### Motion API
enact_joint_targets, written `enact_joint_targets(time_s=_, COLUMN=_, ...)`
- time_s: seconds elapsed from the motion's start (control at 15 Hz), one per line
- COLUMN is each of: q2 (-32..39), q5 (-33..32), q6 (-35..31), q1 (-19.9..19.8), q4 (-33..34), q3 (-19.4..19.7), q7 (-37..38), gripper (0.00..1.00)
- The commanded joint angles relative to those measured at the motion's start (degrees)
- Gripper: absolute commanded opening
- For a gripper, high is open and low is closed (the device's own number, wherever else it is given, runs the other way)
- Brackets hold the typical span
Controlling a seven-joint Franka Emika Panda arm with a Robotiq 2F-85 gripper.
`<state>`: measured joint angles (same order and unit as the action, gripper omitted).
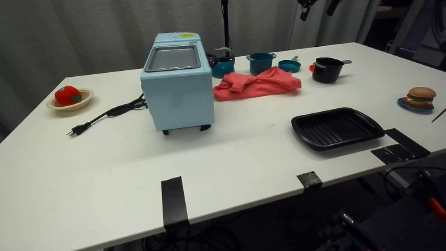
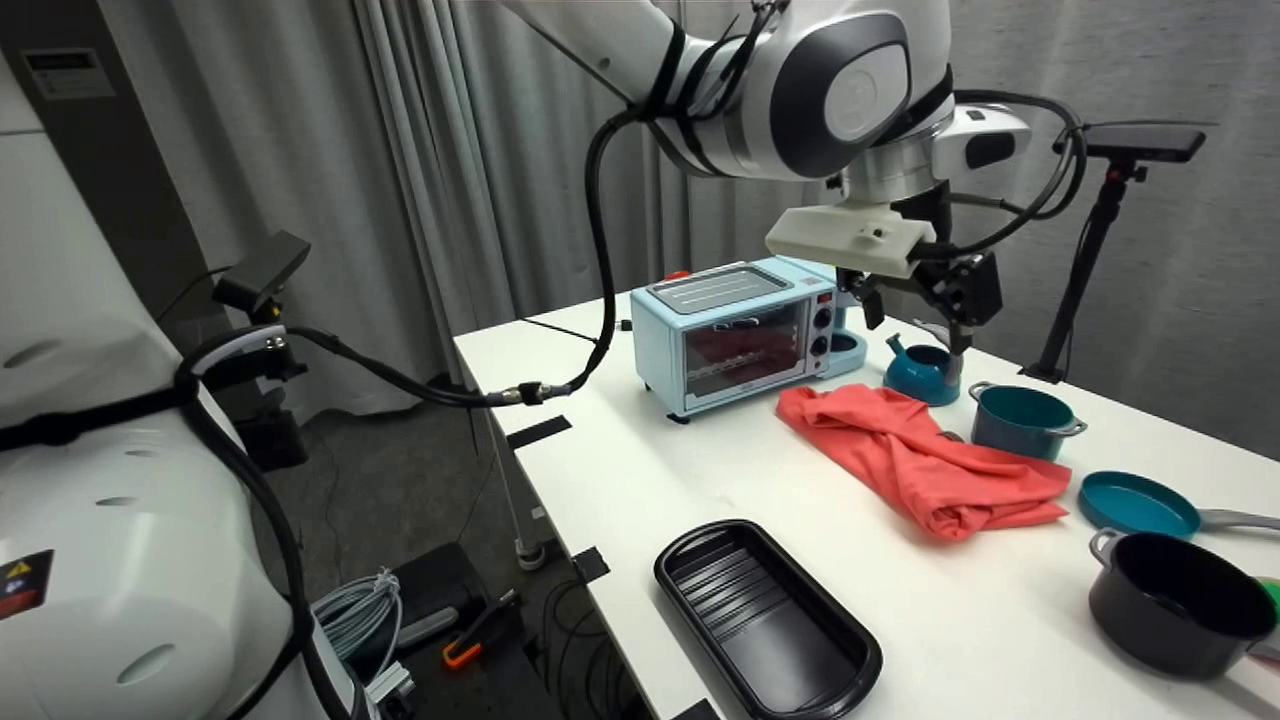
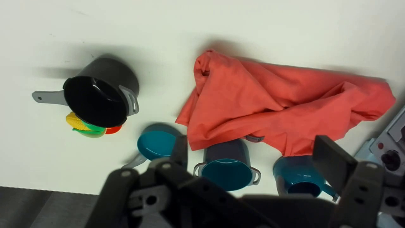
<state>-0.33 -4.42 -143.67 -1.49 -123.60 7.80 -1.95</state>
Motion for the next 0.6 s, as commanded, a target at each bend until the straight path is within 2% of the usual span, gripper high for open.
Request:
enact_joint_targets(time_s=0.0, q2=-0.29, q5=0.05, q6=0.10, q1=-1.18, q4=-0.22, q3=-1.23, q7=-0.07, gripper=1.00)
enact_joint_targets(time_s=0.53, q2=-0.37, q5=0.06, q6=-0.13, q1=-1.14, q4=-0.64, q3=-1.41, q7=-0.07, gripper=1.00)
